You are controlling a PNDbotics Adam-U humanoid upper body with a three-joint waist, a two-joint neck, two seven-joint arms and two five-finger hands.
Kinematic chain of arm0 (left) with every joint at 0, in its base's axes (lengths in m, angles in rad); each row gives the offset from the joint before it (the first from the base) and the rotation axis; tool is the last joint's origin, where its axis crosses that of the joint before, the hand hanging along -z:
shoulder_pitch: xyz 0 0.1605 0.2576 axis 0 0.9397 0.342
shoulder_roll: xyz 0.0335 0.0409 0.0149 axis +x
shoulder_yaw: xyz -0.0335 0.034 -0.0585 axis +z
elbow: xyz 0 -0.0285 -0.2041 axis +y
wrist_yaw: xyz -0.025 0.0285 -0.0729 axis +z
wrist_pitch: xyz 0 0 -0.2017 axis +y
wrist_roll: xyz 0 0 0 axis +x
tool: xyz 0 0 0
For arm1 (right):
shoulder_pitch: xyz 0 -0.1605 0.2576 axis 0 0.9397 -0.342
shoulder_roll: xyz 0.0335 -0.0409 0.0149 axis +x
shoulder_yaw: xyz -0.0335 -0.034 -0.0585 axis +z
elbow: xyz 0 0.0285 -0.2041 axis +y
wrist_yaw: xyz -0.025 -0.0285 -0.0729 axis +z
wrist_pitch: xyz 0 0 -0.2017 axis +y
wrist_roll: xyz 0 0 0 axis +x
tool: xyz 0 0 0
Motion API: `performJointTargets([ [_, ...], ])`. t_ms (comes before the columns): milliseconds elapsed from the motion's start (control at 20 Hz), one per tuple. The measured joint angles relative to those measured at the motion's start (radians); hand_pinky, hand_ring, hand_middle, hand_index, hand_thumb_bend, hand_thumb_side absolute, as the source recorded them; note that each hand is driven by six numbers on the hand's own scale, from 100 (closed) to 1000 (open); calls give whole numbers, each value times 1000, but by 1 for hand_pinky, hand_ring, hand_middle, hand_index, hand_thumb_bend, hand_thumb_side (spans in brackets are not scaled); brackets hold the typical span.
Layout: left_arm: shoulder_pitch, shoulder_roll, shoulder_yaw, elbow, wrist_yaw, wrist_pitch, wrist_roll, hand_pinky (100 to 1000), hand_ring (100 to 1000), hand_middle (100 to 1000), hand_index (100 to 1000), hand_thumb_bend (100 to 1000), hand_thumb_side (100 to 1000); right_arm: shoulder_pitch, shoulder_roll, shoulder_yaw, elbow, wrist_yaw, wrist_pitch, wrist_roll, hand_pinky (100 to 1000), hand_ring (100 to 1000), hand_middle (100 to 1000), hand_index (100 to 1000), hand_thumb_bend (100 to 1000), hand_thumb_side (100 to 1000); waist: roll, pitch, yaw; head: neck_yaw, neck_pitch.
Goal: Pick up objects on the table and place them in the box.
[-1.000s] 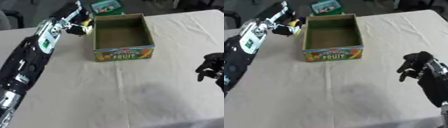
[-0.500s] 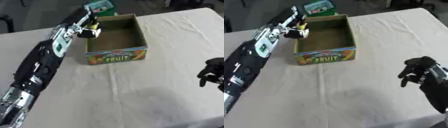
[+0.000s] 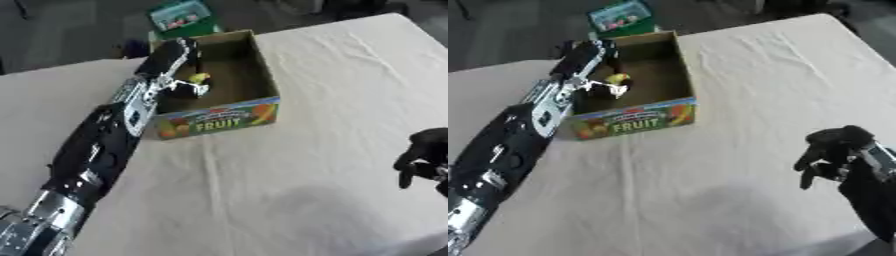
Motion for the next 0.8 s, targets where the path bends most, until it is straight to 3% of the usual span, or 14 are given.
performJointTargets([
  [200,16,0,-10,-52,49,-14,35,624,595,594,773,297,296,1,0,0,0,2,2,1,402,553,494,679,100,754,0,-5,32,-8,0],
  [400,42,3,-32,-135,168,-16,53,610,567,561,750,100,261,8,0,-1,1,2,8,-1,403,553,495,679,100,749,-2,-26,79,-18,2],
  [600,101,34,-64,-266,365,-2,33,603,552,543,743,100,299,20,0,-6,7,2,10,-5,405,553,495,680,100,730,-9,-47,137,-38,18],
  [800,222,100,-81,-447,596,38,-10,591,528,517,727,100,444,30,-1,-13,8,0,8,-12,405,553,495,680,100,720,-25,-64,191,-60,27],
])
